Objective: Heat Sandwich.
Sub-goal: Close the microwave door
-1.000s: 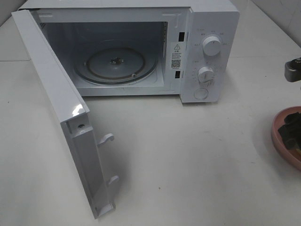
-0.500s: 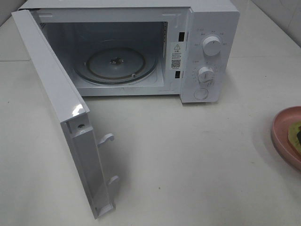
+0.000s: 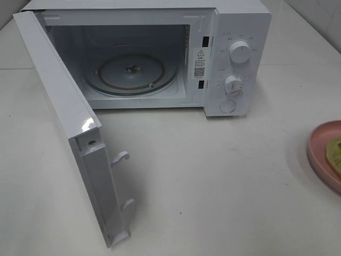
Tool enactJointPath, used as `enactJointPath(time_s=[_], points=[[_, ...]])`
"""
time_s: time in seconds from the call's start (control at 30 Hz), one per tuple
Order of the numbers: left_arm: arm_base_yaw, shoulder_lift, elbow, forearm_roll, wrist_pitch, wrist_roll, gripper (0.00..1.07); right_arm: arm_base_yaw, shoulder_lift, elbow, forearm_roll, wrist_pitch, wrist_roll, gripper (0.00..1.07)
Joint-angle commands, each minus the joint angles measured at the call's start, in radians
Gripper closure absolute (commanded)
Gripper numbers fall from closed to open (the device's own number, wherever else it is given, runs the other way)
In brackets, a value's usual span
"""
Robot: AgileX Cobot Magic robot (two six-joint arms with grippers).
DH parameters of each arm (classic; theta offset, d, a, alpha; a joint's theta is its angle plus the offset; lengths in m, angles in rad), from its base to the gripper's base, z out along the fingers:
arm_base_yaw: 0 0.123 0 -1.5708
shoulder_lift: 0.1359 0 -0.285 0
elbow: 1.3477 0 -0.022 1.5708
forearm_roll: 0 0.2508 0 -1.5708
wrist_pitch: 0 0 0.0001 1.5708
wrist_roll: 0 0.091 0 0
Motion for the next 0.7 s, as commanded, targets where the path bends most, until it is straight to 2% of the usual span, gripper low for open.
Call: enactJointPath(time_s=[0.03, 0.33, 0.57, 0.7], points=[[0.004, -0.017, 0.001, -0.001, -0.013, 0.0, 0.07, -0.002, -0.118, -0.003, 0.006, 0.044, -0.013, 0.31], [0.004, -0.017, 0.001, -0.001, -0.013, 0.0, 0.07, -0.004, -0.338, -0.001, 0.001, 0.077, -0.012, 0.31], [0.004, -0.017, 0.001, -0.001, -0.013, 0.0, 0.07, -0.004, -0.52, 0.097, 0.003, 0.077, -0.008, 0.31], [0.004, -0.017, 0.001, -0.001, -0.013, 0.0, 0.07, -0.004, -0.6, 0.105, -0.003, 0.057, -0.006, 0.31]])
